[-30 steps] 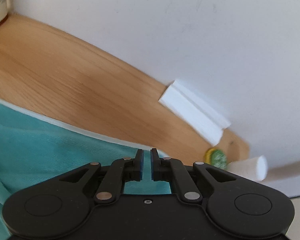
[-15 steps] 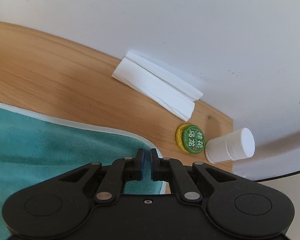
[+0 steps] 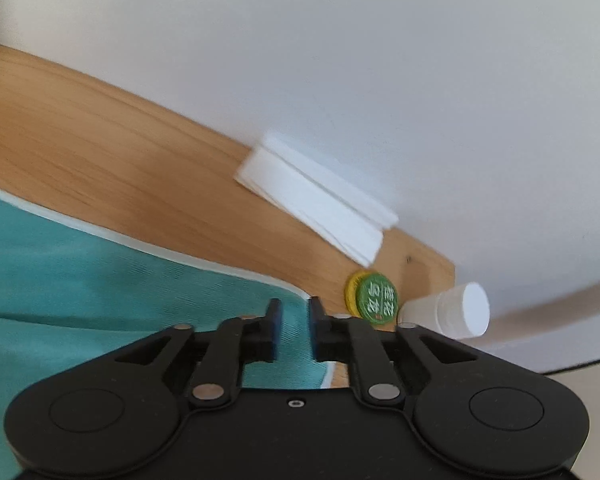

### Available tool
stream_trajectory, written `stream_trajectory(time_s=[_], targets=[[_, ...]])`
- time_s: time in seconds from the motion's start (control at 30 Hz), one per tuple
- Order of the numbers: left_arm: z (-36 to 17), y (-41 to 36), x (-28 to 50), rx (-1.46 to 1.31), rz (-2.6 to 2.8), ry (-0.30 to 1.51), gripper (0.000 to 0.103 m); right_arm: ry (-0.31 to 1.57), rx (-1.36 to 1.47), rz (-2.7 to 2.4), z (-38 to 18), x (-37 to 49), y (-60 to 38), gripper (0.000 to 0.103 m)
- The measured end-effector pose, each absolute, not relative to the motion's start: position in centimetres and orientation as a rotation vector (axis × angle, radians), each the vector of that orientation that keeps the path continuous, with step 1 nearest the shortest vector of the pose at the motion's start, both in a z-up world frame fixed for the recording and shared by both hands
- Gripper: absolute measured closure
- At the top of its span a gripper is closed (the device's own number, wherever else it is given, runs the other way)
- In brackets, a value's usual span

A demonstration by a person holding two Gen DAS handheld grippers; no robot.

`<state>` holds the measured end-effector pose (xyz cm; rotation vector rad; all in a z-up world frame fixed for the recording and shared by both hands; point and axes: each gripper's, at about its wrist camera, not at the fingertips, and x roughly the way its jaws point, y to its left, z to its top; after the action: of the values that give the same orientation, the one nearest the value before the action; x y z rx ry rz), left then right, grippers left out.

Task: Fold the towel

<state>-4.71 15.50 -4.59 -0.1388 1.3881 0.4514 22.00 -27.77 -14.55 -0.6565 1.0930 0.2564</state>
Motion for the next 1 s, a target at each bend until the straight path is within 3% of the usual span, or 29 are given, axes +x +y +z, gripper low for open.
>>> stream_trajectory(time_s=[0.17,0.3,0.7,1.0], targets=[[-2.8,17.3,-2.0,-0.142,0.407,1.262,0.021,1.130,-0.577,0.338,-12.8,18.0,-27.1,0.071],[-5.7,18.1,3.4,-0.122,0.397,1.189,0.021,1.184,-0.431,0.368,-12.2,14.3,-26.6,0.071],[-11.6,15.8,10.7,0.029,0.312,1.222,0.022,1.322,-0.252,0.324,-12.6,7.1,-25.9,0.071],[-12.7,15.9,12.1,0.147,0.363,1.154,0.014,1.416,-0.250,0.222,-14.1,1.9,-27.5,0.071]])
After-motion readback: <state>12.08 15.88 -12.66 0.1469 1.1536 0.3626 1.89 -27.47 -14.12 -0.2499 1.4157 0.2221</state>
